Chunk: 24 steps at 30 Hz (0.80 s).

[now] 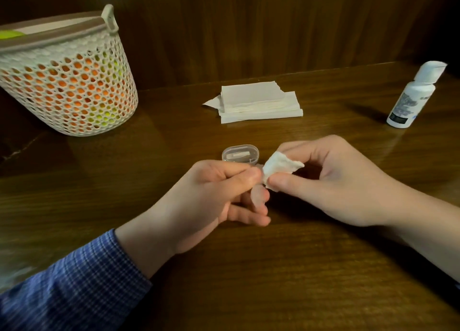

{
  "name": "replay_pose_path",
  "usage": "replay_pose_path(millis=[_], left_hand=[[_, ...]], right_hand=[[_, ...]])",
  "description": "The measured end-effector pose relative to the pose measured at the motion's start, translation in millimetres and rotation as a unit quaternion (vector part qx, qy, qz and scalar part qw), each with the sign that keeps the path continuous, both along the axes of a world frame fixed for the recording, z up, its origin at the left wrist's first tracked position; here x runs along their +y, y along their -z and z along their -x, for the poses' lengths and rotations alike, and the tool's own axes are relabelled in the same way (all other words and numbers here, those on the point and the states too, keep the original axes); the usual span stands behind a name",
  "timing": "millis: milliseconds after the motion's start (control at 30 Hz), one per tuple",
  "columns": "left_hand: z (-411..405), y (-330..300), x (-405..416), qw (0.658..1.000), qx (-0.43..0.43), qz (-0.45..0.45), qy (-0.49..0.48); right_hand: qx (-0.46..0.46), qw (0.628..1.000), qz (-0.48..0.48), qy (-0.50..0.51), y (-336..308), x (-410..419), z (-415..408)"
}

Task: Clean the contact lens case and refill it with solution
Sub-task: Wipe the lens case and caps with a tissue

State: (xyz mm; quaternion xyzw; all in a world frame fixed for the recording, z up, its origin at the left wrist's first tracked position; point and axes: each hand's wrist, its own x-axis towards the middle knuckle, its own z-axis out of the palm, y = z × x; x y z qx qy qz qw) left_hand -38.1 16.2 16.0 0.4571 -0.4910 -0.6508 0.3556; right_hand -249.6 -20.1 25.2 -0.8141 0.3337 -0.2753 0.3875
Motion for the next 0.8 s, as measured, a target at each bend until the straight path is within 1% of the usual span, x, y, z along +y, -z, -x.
replay_pose_path(millis=[67,133,200,267,300,333,400,433,467,600,733,800], left_hand=[[-5.2,-4.1,-0.4,0.990,0.100,-0.083,0.055],[-10.0,-6.3,-1.5,0.974,0.172,-0.116,0.087],[-11.0,-7.0,-2.8,0.963,0.210,-0.133,0.099],[-10.0,-5.0,-3.6,0.957,0.227,-0.143,0.109],[-9.8,-3.5,-3.9,0.955,0.230,-0.148,0.112],[-10.1,-2.1,-4.4,0.954,0.232,-0.153,0.113],[-11.2,0.0,-5.3,0.952,0.235,-0.160,0.110],[-11.4,0.8,-5.8,0.953,0.233,-0.158,0.108],[-11.3,1.2,-6.2,0.955,0.230,-0.154,0.105],[-10.2,1.4,-6.3,0.963,0.213,-0.137,0.096],[-9.8,0.4,-5.7,0.962,0.219,-0.141,0.077],[-9.7,0.2,-5.7,0.963,0.220,-0.140,0.068]], right_hand=[[0.002,0.998,0.058,0.006,-1.3,-0.8,3.3],[-0.027,0.993,0.107,0.041,-2.7,-2.4,5.9],[-0.050,0.983,0.164,0.064,-3.4,-3.1,7.0],[-0.064,0.979,0.183,0.066,-2.0,-2.2,6.5],[-0.074,0.982,0.162,0.068,-0.9,-2.1,5.7],[-0.089,0.986,0.120,0.074,-0.1,-2.3,5.0],[-0.143,0.986,-0.013,0.079,0.5,-3.2,2.8],[-0.163,0.981,-0.061,0.084,1.2,-4.1,2.3],[-0.167,0.978,-0.077,0.094,2.3,-4.8,2.1],[-0.119,0.986,-0.008,0.118,3.0,-3.9,-0.8],[-0.114,0.986,-0.021,0.123,2.3,-2.7,-1.2],[-0.084,0.986,0.011,0.142,2.8,-1.3,-2.2]])
